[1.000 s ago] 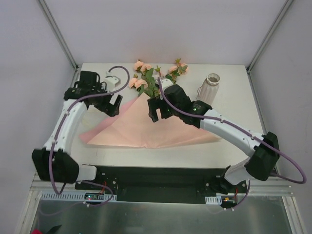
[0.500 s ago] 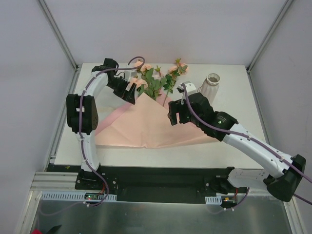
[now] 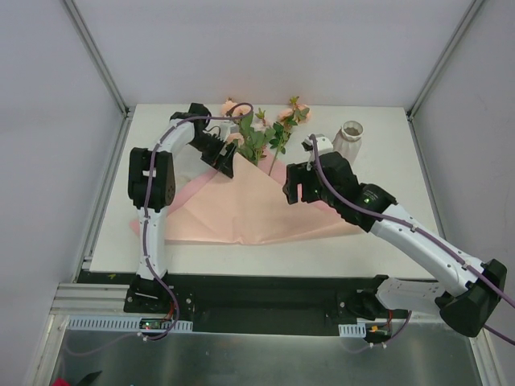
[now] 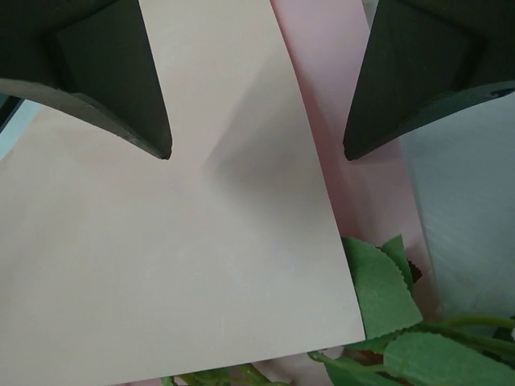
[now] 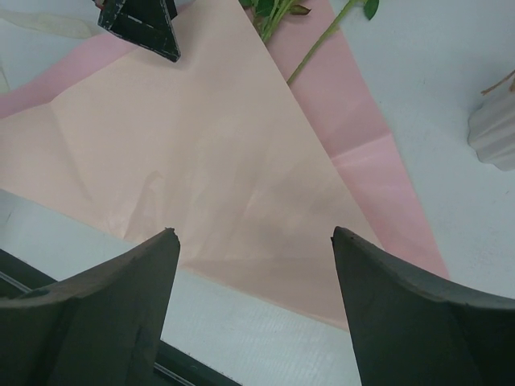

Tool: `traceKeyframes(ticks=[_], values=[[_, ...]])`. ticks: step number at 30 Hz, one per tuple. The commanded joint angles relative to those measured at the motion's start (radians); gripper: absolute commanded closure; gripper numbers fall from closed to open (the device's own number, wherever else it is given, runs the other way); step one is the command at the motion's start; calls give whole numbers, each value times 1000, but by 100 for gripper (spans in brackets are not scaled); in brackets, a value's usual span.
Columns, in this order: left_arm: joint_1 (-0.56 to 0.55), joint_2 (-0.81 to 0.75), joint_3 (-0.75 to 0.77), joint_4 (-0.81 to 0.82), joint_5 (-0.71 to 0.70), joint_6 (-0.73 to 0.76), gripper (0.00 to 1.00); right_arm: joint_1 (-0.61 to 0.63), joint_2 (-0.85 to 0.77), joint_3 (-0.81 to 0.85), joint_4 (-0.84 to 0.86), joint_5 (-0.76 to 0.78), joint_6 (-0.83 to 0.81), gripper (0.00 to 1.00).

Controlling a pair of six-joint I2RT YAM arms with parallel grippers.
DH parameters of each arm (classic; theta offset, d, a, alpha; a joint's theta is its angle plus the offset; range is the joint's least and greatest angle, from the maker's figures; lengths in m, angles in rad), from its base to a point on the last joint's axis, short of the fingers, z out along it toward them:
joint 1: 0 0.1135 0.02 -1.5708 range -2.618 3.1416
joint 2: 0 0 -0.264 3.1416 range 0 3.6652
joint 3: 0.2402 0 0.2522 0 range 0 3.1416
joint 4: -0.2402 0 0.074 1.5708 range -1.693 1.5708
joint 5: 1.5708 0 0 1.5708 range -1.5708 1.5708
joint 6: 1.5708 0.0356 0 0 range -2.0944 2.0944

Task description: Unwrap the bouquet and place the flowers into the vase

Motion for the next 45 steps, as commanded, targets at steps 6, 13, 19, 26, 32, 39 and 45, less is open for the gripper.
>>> traceKeyframes(ticks=[6, 13, 19, 26, 32, 39, 45], values=[[-31, 23, 54, -30, 37, 40, 39, -30, -24, -9, 47, -61, 48, 21], [-34, -3, 48, 1, 2, -4, 63, -33, -14, -12, 61, -91, 81, 23], [-47, -56, 20, 24, -21, -21, 73, -31, 5, -15, 72, -121, 104, 24], [-66, -130, -41, 85, -104, -58, 92, -33, 8, -15, 92, -147, 112, 28], [-89, -174, -66, 109, -133, -58, 100, -33, 5, -17, 104, -164, 109, 32], [-138, -358, -141, 99, -133, -45, 100, -45, 3, 115, 9, -72, 0, 33], [-222, -584, -242, 1, -90, -6, 100, -102, -9, 224, -20, -42, -81, 34]])
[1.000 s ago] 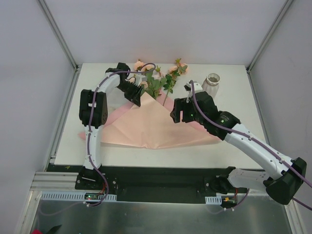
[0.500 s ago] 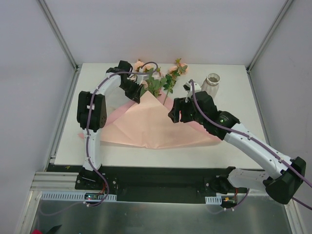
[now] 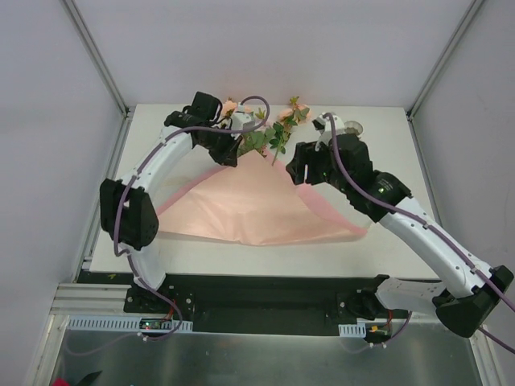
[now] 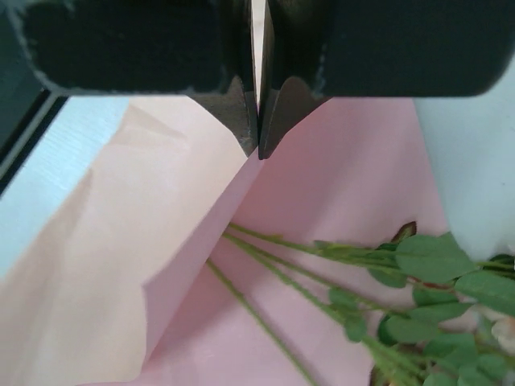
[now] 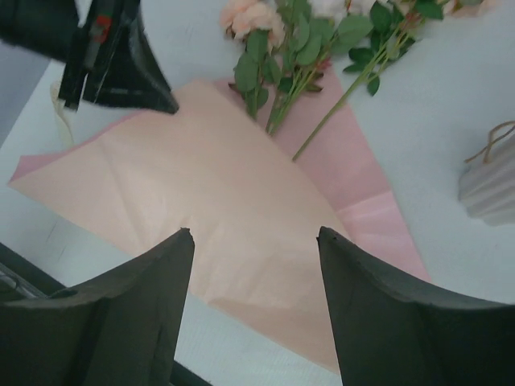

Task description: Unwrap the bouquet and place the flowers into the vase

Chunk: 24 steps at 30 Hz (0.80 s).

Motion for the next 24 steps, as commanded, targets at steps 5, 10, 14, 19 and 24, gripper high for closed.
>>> traceKeyframes(ticks=[5, 10, 14, 19, 24], values=[[-127, -378, -92, -157, 88, 65, 100, -117, 27, 153, -28, -24, -55, 37], [-172, -504, -82, -349, 215, 113, 99, -140, 91, 191, -54, -122, -55, 39], [-202, -575, -110, -465, 300, 139, 94, -134, 159, 155, -63, -268, -1, 47], [-267, -639, -122, -624, 360, 197, 74, -23, 130, 12, 3, -289, 25, 43], [-318, -694, -98, -668, 393, 175, 53, 139, 81, -115, 26, -364, 34, 45]])
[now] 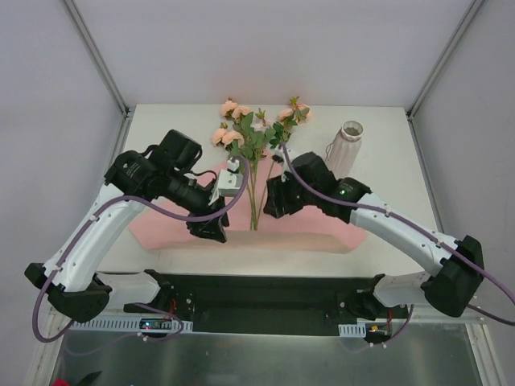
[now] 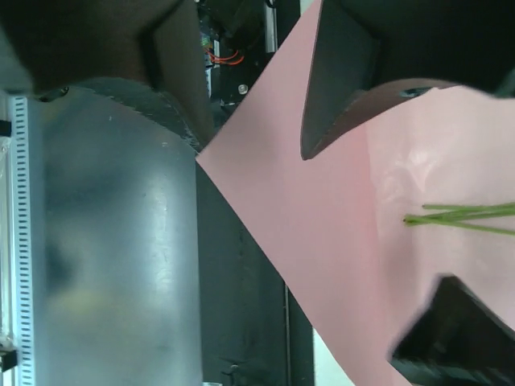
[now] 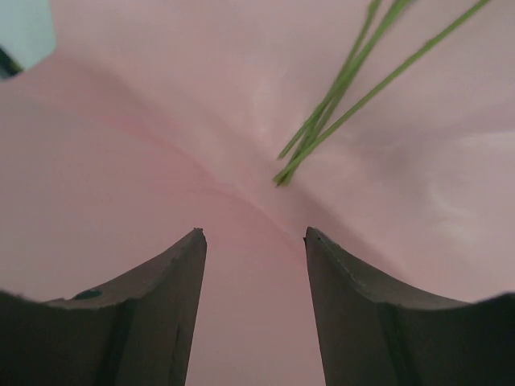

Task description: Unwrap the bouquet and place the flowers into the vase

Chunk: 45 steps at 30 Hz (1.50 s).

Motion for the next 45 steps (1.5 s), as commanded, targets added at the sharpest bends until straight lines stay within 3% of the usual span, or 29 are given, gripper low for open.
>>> traceKeyframes(ticks=[1, 2, 5, 8, 10, 12, 14, 19, 21, 27, 31, 36, 40, 45], values=[[-30, -62, 38, -137, 92, 14, 48, 117, -78, -81, 42, -109, 28, 46], [-30, -63, 60, -146, 109, 8, 29, 162, -92, -97, 42, -114, 31, 47], [-29, -63, 185, -167, 108, -11, 1, 250, -130, -146, 16, -90, 40, 50], [-29, -45, 343, -99, -44, -72, 1, 326, -174, -173, -27, -44, 55, 50], [-27, -8, 453, -1, -310, -184, 1, 370, -193, -178, -55, -5, 68, 49], [-23, 2, 461, 50, -474, -196, 1, 433, -204, -173, -108, 45, 78, 45], [-18, -5, 406, 122, -532, -204, 1, 478, -221, -166, -165, 99, 91, 37], [20, -45, 109, 211, -572, -195, 1, 476, -228, -91, -283, 363, 63, 28], [110, -33, 20, 244, -543, -202, 1, 398, -201, -8, -295, 409, 34, 28], [416, 88, -73, 287, -462, -230, 1, 135, 80, 281, -254, 346, -55, 43], [476, 160, -166, 333, -491, -268, 1, 25, 384, 470, -246, 325, -46, 52], [507, 268, -222, 365, -501, -316, 1, -80, 711, 687, -257, 377, -32, 50], [510, 285, -248, 371, -529, -316, 1, -129, 845, 820, -259, 389, -9, 49], [510, 233, -281, 373, -511, -308, 1, -161, 930, 848, -217, 378, 6, 49]])
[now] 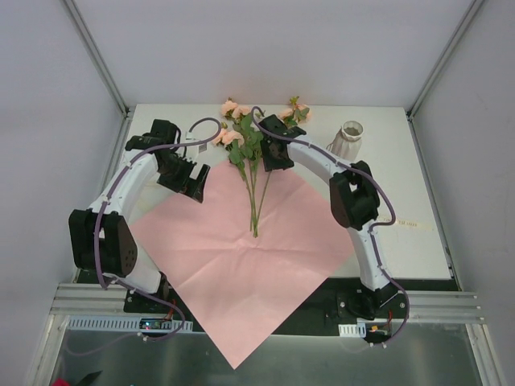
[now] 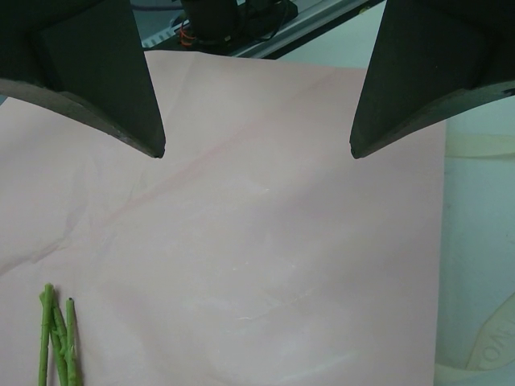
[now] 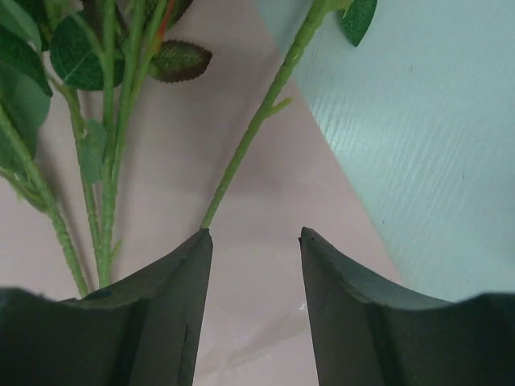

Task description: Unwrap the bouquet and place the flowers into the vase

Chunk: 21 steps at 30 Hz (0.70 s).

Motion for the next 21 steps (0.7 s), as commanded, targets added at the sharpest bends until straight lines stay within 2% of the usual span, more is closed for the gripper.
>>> traceKeyframes(ticks=[1, 9, 15, 21], values=[[9, -74, -21, 1, 4, -1, 1, -20, 10, 91, 12, 16, 21, 49], [9, -141, -38, -29, -18, 42, 1, -37, 32, 40, 106, -35, 28, 48], [9, -155, -27, -41, -27, 58, 1, -37, 89, 87, 92, -53, 67, 49], [9, -175, -23, -48, -24, 87, 1, -31, 133, 132, 45, 1, 73, 56]])
